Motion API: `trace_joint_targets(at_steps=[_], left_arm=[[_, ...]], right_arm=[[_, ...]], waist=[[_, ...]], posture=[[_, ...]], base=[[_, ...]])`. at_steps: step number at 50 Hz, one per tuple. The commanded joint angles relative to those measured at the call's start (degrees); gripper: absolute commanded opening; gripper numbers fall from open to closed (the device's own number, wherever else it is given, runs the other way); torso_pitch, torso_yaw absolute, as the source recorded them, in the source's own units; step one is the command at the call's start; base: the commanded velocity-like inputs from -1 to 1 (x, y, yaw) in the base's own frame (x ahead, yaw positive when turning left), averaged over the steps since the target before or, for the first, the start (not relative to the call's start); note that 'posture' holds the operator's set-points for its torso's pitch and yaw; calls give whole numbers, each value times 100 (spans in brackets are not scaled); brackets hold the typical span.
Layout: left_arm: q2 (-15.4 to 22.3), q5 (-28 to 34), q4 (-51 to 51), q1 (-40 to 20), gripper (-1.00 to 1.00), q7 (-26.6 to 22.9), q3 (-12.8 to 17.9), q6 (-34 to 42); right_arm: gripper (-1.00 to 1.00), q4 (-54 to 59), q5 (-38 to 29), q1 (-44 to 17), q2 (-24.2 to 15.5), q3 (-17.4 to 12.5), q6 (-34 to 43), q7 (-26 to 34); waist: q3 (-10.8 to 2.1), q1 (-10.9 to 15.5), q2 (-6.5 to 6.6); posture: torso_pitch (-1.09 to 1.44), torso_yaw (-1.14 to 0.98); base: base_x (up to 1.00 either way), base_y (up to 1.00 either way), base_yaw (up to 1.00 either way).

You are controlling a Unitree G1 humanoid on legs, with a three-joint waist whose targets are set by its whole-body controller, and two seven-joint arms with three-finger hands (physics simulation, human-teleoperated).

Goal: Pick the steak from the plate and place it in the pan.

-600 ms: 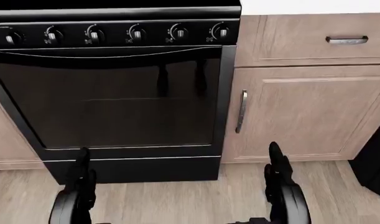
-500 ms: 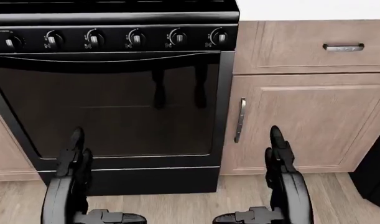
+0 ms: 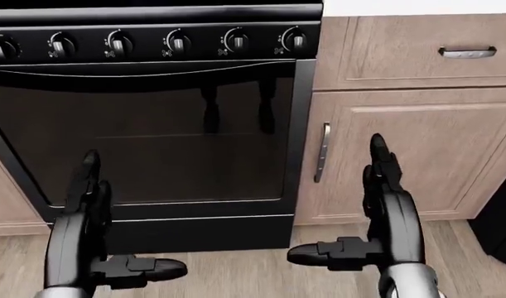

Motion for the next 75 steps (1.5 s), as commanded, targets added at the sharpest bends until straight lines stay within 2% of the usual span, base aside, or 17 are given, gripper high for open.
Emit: trace_joint_targets(at_steps=[1, 6, 13, 25, 31, 43, 44, 46, 53, 58, 61, 63, 64, 67, 71, 74, 75], left_arm=[[59, -83, -67, -247, 100, 20, 84, -15], [246, -269, -291, -741, 100, 90, 273, 688], [582, -437, -739, -1831, 100, 225, 420, 2025], [1178, -693, -680, -3333, 100, 265, 630, 3195], [1343, -699, -593, -3633, 100, 147, 662, 3398], [1414, -808, -1201, -3831, 100, 291, 660, 3931], [1384, -829, -1168, -3828, 100, 322, 675, 3926], [1403, -773, -1031, -3810, 100, 329, 630, 3792], [1412, -861, -1085, -3839, 100, 357, 680, 3859], [1430, -923, -1198, -3850, 100, 410, 703, 3954], [1443, -989, -1199, -3832, 100, 421, 748, 3937], [1476, -1041, -1238, -3873, 100, 453, 775, 4007], [1487, -1051, -1222, -3866, 100, 459, 777, 3986], [1485, -1044, -1194, -3847, 100, 473, 709, 3937], [1515, -1049, -1148, -3816, 100, 437, 746, 3861], [1512, -1035, -1150, -3836, 100, 448, 721, 3860], [1512, -1034, -1120, -3840, 100, 446, 728, 3841]], right_arm=[[100, -118, -31, -339, -53, 2, 2, -72], [100, -235, 250, -774, -124, -119, 437, -56], [100, -1009, 342, -1724, -490, -309, 1990, -236], [100, -1621, 613, -2704, -893, -661, 3642, -314], [100, -1535, 947, -3241, -1136, -812, 3904, -538], [100, -2279, 1410, -3404, -1378, -912, 4586, -715], [100, -2297, 1451, -3442, -1396, -970, 4587, -768], [100, -2329, 1527, -3471, -1448, -968, 4636, -806], [100, -2320, 1655, -3467, -1504, -943, 4542, -890], [100, -2347, 1684, -3419, -1503, -918, 4515, -917], [100, -2370, 1690, -3410, -1499, -904, 4532, -934], [100, -2381, 1694, -3416, -1501, -903, 4559, -942], [100, -2374, 1698, -3421, -1501, -905, 4560, -940], [100, -2359, 1692, -3422, -1507, -910, 4551, -950], [100, -2390, 1699, -3427, -1499, -893, 4572, -964], [100, -2379, 1689, -3433, -1497, -896, 4574, -969], [100, -2386, 1691, -3438, -1500, -904, 4587, -974]], waist=[[-104, 0, -3], [-120, -6, 10], [-79, 12, 7], [-46, 15, 2], [15, 7, 7], [25, 24, -21], [-118, 11, 1], [72, 1, 18], [118, -15, -95], [80, -14, 57], [77, -38, 397], [87, -14, 283], [102, -39, 347], [53, -19, 275], [94, 34, 71], [23, 74, -320], [37, 59, -235]], posture=[[0, 0], [0, 0], [0, 0], [0, 0], [0, 0], [0, 0], [0, 0], [0, 0], [0, 0], [0, 0], [0, 0], [0, 0], [0, 0], [0, 0], [0, 0], [0, 0], [0, 0]], base=[[0, 0, 0], [0, 0, 0], [0, 0, 0], [0, 0, 0], [0, 0, 0], [0, 0, 0], [15, 0, 0], [15, 0, 0], [17, 0, 0], [17, 0, 0], [17, 0, 0], [17, 0, 0], [17, 0, 0], [17, 0, 0], [17, 0, 0], [17, 0, 0], [16, 0, 0]])
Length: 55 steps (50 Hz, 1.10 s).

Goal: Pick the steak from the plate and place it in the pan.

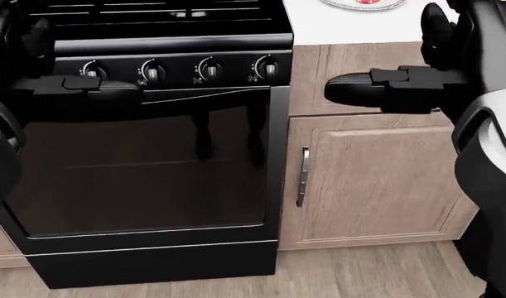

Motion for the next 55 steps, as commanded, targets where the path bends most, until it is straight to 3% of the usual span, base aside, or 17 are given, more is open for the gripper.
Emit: trace_joint_targets(at_steps=[1, 3, 9, 13, 14, 16, 22, 26, 27, 29, 35, 39, 40, 42, 48, 52, 55], left_arm=[[88, -5, -147, -180, 100, 1, 50, -124], [85, -35, -230, -201, 100, 27, 63, -30], [77, -91, -171, -196, 100, 94, 72, -120], [86, -142, -147, -195, 100, 125, 95, -168], [90, -139, -120, -175, 100, 119, 88, -213], [94, -154, -164, -171, 100, 136, 89, -169], [116, -214, -316, -228, 100, 205, 100, 47], [137, -206, -179, -197, 100, 165, 102, -104], [137, -204, -155, -188, 100, 156, 98, -133], [129, -201, -54, -172, 100, 137, 100, -226], [135, -191, -50, -184, 100, 154, 88, -220], [131, -174, 13, -165, 100, 144, 87, -307], [125, -196, -51, -185, 100, 164, 93, -228], [126, -201, -93, -189, 100, 184, 95, -178], [131, -200, -77, -159, 100, 175, 96, -212], [148, -205, -89, -173, 100, 169, 105, -187], [148, -205, -120, -163, 100, 171, 103, -165]], right_arm=[[100, -96, -21, -155, -38, -40, -116, -13], [100, -104, -15, -157, -35, -40, -112, -16], [100, -114, 19, -149, -39, -65, -107, -26], [100, -107, 44, -157, -41, -54, -115, -29], [100, -90, 41, -141, -39, -48, -154, -20], [100, -88, 42, -131, -40, -47, -171, -16], [100, -84, 59, -119, -33, -45, -181, -4], [100, -108, 81, -142, -34, -51, -138, -23], [100, -98, 79, -139, -37, -47, -148, -22], [100, -107, 79, -145, -38, -42, -127, -34], [100, -20, 47, -94, -32, -11, -228, 8], [100, -5, 14, -79, -29, -6, -246, 33], [100, -11, 14, -79, -32, -14, -241, 41], [100, -22, 12, -78, -39, -17, -224, 54], [100, -23, -39, -58, -19, 10, -214, 111], [100, -59, -44, -73, 5, 3, -171, 111], [100, -67, -45, -56, 11, 15, -123, 121]], waist=[[-142, 1, -63], [-124, -13, -99], [-53, -44, 206], [-214, -94, 800], [-154, -45, 522], [-164, -42, 608], [-123, 10, 268], [-219, 52, -303], [-165, -4, -53], [-149, 2, -139], [-91, -36, 167], [-195, -103, 701], [-196, -77, 543], [-145, -57, 600], [-179, -3, 304], [-238, 38, -195], [-185, 1, -121]], posture=[[0, 0], [0, 0], [0, 0], [0, 0], [0, 0], [0, 0], [0, 0], [0, 0], [0, 0], [0, 0], [0, 0], [0, 0], [0, 0], [0, 0], [0, 0], [0, 0], [0, 0]], base=[[17, 0, 0], [17, 0, 0], [18, 0, 0], [17, 0, 0], [16, 0, 0], [17, 0, 0], [17, 0, 0], [17, 0, 0], [18, 0, 0], [17, 0, 0], [17, 0, 0], [18, 0, 0], [17, 0, 0], [17, 0, 0], [11, 0, 0], [8, 0, 0], [8, 0, 0]])
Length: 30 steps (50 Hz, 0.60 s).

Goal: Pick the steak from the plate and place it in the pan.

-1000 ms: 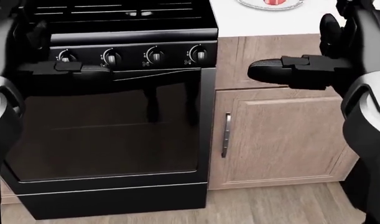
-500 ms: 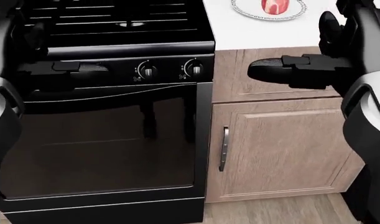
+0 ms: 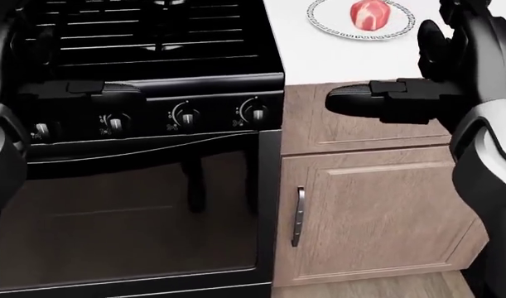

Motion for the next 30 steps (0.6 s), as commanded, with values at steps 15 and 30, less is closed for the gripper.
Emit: trace_joint_targets(at_steps=[15, 30], left_arm=[[95, 62, -137, -216, 100, 26, 120, -221], [116, 26, -169, -217, 100, 21, 145, -183]], right_arm=[[100, 71, -161, -101, -41, 62, -240, 259], [100, 9, -151, -110, 5, 33, -195, 272]], waist=[[-210, 36, 529], [-173, 57, 24]], posture=[[0, 0], [0, 0]], base=[[8, 0, 0], [9, 0, 0]])
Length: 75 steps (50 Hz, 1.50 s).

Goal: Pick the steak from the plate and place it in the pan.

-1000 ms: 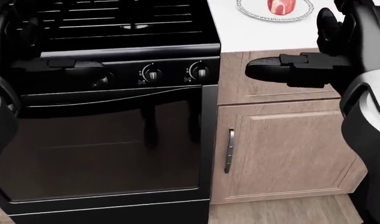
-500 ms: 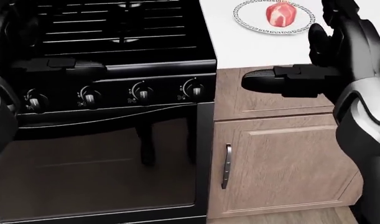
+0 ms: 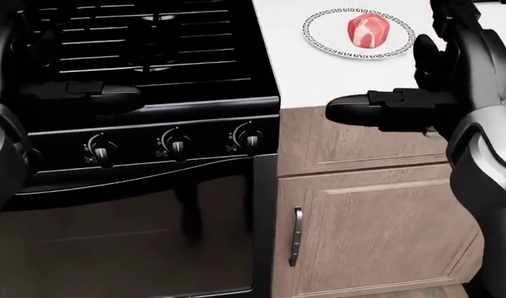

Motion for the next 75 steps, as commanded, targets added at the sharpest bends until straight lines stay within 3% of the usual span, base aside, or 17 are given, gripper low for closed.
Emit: trace_joint_targets(at_steps=[1, 7, 8, 17, 20, 21, 30, 33, 34, 43, 46, 54, 60, 68, 73, 74, 75], left_arm=[[103, 48, -226, -211, 100, 45, 128, -210], [100, 58, -165, -202, 100, 37, 121, -286], [96, 41, -261, -227, 100, 73, 122, -169], [111, 10, -289, -233, 100, 78, 136, -134], [114, 3, -296, -213, 100, 78, 142, -143], [114, 8, -277, -205, 100, 73, 136, -169], [93, 9, -288, -168, 100, 58, 120, -198], [88, 16, -263, -158, 100, 59, 122, -228], [91, 24, -219, -154, 100, 42, 118, -278], [97, 36, -290, -162, 100, 53, 121, -198], [97, 41, -315, -177, 100, 61, 115, -162], [113, 105, -190, -184, 100, 1, 102, -285], [97, 110, -246, -185, 100, 21, 124, -245], [101, 107, -279, -201, 100, 29, 119, -192], [99, 116, -242, -171, 100, 14, 115, -251], [92, 116, -252, -181, 100, 21, 108, -232], [91, 136, -160, -159, 100, -9, 100, -345]], right_arm=[[100, -193, 45, -191, -27, 31, -205, 33], [100, -201, 55, -185, -40, 16, -208, 44], [100, -196, 53, -180, -40, 20, -217, 45], [100, -235, 65, -199, -37, 14, -165, 22], [100, -240, 76, -217, -36, 10, -162, 9], [100, -231, 75, -215, -38, 19, -171, 11], [100, -251, 93, -191, -47, 9, -188, 16], [100, -248, 93, -182, -51, 7, -198, 20], [100, -252, 95, -181, -52, 7, -196, 22], [100, -242, 86, -182, -53, 38, -184, 48], [100, -249, 81, -196, -53, 31, -169, 52], [100, -270, 75, -198, -39, 40, -149, 72], [100, -268, 52, -198, -34, 65, -150, 99], [100, -263, 27, -190, -20, 63, -163, 121], [100, -253, -14, -176, -4, 93, -198, 149], [100, -263, -15, -178, -2, 86, -191, 151], [100, -266, -14, -178, 8, 81, -199, 152]], waist=[[-108, 37, 12], [-189, -30, 726], [-123, 36, 466], [-108, 70, 139], [-182, 99, -339], [-152, 48, -109], [-31, 7, 215], [-162, -33, 702], [-117, 24, 461], [-89, 81, 158], [-176, 116, -254], [-67, 46, 44], [-188, -73, 583], [-105, 62, 289], [-223, 110, -375], [-149, 66, -95], [-121, 89, -209]], posture=[[0, 0], [0, 0], [0, 0], [0, 0], [0, 0], [0, 0], [0, 0], [0, 0], [0, 0], [0, 0], [0, 0], [0, 0], [0, 0], [0, 0], [0, 0], [0, 0], [0, 0]], base=[[12, 0, 0], [13, 0, 0], [13, 0, 0], [13, 0, 0], [14, 0, 0], [15, -1, 0], [17, -1, 0], [17, -1, 0], [18, 0, 0], [18, -3, 0], [18, -6, 0], [18, -7, 0], [18, -6, 0], [18, -7, 0], [18, -7, 0], [18, -8, 0], [17, -8, 0]])
